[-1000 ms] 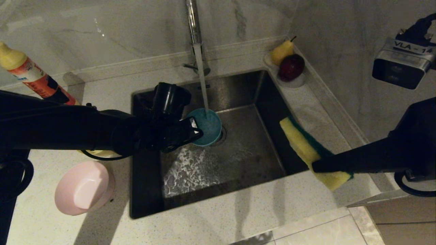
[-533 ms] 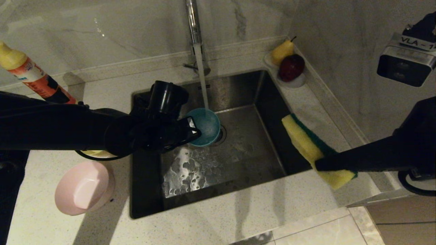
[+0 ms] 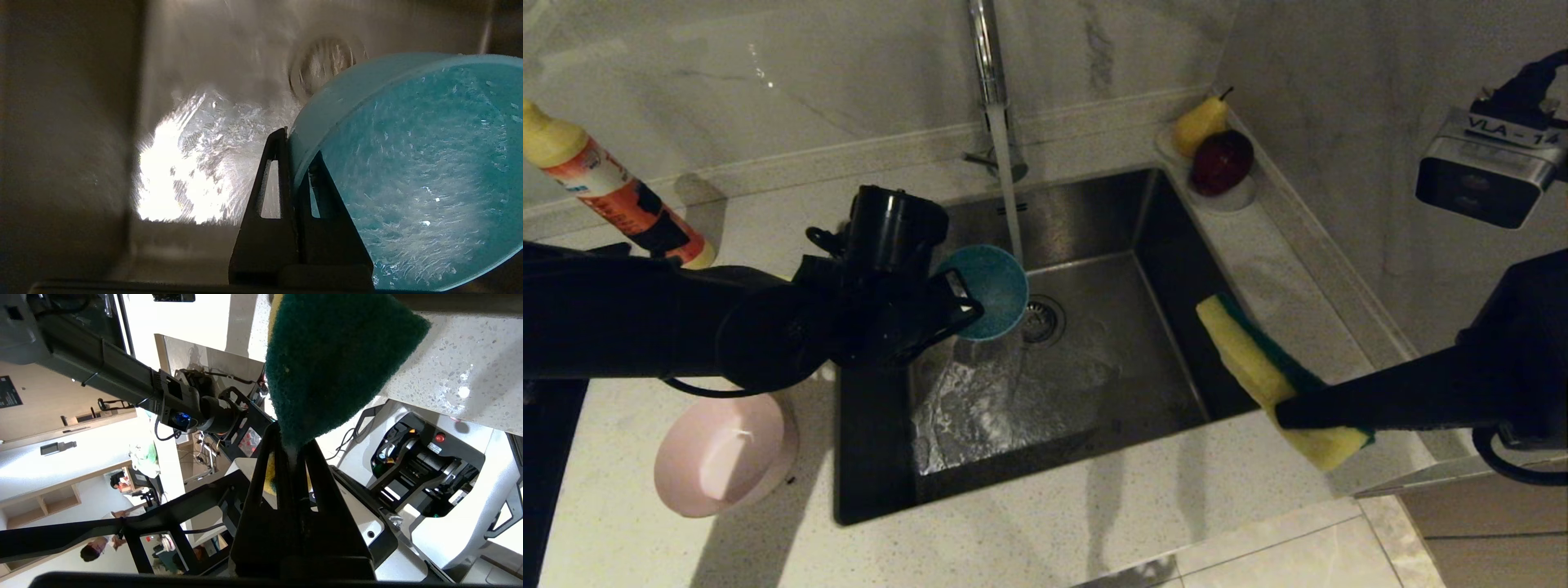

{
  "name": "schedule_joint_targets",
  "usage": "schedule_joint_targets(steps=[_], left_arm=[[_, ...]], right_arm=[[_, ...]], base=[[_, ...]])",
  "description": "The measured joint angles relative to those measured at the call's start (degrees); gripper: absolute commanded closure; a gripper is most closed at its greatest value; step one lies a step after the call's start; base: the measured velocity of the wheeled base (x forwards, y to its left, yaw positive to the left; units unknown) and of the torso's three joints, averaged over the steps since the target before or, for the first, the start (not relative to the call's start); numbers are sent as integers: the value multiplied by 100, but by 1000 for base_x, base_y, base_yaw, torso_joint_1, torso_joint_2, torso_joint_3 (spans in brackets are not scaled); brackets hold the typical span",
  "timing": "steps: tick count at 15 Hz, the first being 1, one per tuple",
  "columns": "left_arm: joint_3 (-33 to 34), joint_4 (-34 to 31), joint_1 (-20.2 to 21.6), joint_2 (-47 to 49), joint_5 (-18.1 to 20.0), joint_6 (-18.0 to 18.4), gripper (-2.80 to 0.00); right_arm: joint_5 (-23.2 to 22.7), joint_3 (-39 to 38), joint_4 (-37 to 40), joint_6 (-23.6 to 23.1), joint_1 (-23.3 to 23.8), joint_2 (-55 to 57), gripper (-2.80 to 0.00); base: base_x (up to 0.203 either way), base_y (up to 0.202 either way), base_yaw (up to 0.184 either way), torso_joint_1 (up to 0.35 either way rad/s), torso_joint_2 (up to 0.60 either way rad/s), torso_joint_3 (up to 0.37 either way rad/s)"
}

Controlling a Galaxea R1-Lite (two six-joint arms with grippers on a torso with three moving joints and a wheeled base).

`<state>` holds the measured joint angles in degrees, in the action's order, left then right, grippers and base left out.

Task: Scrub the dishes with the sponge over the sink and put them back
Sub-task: Rinse the bowl

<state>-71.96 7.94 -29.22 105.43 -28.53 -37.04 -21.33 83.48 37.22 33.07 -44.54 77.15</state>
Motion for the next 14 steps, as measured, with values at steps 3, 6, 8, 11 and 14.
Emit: schedule_joint_targets(steps=[3,6,8,11,14], left_arm=[[507,1058,65,-453,-251,502,0],[1190,2444,78,-918,-284,1312,0],[1649,3500,83,-1083,-360,1922,0],[2195,5001,83,-1176,-430,2732,0],[2504,6209,83,-1212,-429,3562,0]], right_arm=[[-5,-102,-239,16,0,5,0],[0,-219,-401,21,0,5,0],[-3,-237,-409,24,6,18,0],[-5,-258,-418,30,25,49,0],[-20,-327,-482,28,71,93,0]], base=[[0,0,0,0,0,0],[0,0,0,0,0,0],[0,0,0,0,0,0],[0,0,0,0,0,0],[0,0,0,0,0,0]])
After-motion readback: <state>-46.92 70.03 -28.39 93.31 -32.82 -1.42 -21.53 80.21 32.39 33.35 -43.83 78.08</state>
